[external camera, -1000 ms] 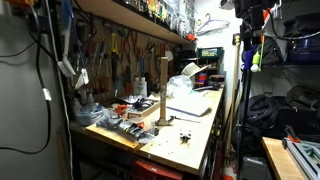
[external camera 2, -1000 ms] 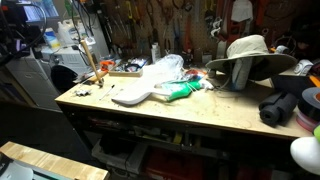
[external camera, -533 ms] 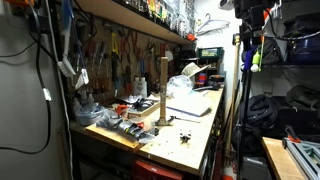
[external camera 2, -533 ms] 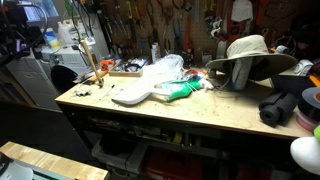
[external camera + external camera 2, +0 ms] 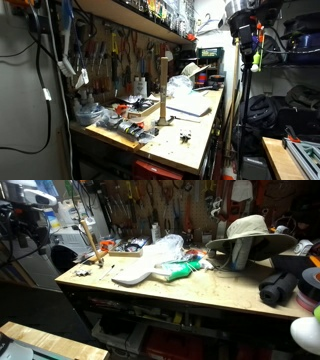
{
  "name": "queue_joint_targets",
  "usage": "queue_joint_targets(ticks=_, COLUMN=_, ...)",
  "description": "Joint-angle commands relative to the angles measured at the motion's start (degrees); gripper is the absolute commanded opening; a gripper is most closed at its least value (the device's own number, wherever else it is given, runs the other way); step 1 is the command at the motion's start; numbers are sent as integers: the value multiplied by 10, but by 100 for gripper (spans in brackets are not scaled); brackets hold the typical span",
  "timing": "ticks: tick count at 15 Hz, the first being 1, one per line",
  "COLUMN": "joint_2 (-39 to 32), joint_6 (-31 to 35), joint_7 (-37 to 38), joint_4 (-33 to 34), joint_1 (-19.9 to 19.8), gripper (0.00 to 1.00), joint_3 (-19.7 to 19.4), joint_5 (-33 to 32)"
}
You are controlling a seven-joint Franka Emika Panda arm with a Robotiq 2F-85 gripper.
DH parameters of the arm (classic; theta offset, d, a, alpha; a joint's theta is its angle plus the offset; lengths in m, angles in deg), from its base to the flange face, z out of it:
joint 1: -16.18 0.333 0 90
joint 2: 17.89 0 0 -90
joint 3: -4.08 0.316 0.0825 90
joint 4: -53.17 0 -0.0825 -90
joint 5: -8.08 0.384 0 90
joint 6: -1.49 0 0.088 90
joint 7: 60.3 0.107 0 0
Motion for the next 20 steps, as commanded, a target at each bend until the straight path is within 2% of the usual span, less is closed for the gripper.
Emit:
queue_joint_targets(ticks=1, joint_2=-6, joint_6=92, joint_7=54, joint_4=-63, joint_1=-35, gripper=100, joint_3=-3, joint_5=37)
queue_joint_targets(ticks=4, joint_2=-21, joint_6=173, joint_7=90, joint_4=-97, joint_1=-52, gripper=100, joint_3=-4, joint_5=73)
queue_joint_targets(ticks=7, joint_2=-35, joint_6=280, joint_7=96, joint_4=-124, joint_1=-42, gripper=100, joint_3=6, joint_5=117)
queue_joint_targets(ticks=9, joint_2=-69, joint_6=273, joint_7=49, joint_4=-104, joint_1=-22, gripper=100, joint_3=11, joint_5=89)
queue_joint_targets(ticks=10, joint_2=-49, joint_6=261, joint_7=71, joint_4=-103, joint_1=-39, gripper=100, joint_3=7, joint_5=93)
queue_joint_targets(ticks=13, joint_2=-67, joint_6=262, joint_7=57, joint_4=-101, joint_1=-27, gripper=100, joint_3=13, joint_5=92)
queue_joint_targets(ticks=20, joint_2=-69, joint_6=263, joint_7=54, joint_4=-100, joint_1=-26, gripper=100, joint_3=13, joint_5=92)
